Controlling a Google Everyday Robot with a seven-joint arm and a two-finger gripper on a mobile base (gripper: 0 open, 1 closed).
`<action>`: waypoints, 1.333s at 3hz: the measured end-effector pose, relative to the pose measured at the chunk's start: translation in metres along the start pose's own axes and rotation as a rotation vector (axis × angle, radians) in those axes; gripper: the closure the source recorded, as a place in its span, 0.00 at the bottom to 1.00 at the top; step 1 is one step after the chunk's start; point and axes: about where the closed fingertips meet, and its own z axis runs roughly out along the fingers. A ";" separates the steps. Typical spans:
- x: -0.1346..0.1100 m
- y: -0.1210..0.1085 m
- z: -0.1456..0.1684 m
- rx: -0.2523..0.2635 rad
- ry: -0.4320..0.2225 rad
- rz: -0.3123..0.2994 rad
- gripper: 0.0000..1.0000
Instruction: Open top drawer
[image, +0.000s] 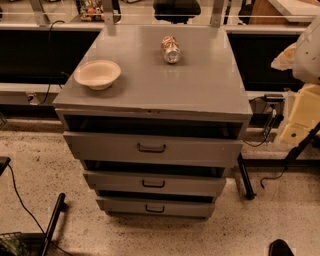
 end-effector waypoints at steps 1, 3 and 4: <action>0.000 0.000 0.000 0.000 0.000 0.000 0.00; -0.002 0.033 0.058 0.007 -0.144 -0.006 0.00; -0.001 0.035 0.082 0.044 -0.191 0.009 0.00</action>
Offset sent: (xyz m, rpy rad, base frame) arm 0.0035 0.0259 -0.0609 0.1544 -0.1310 0.0342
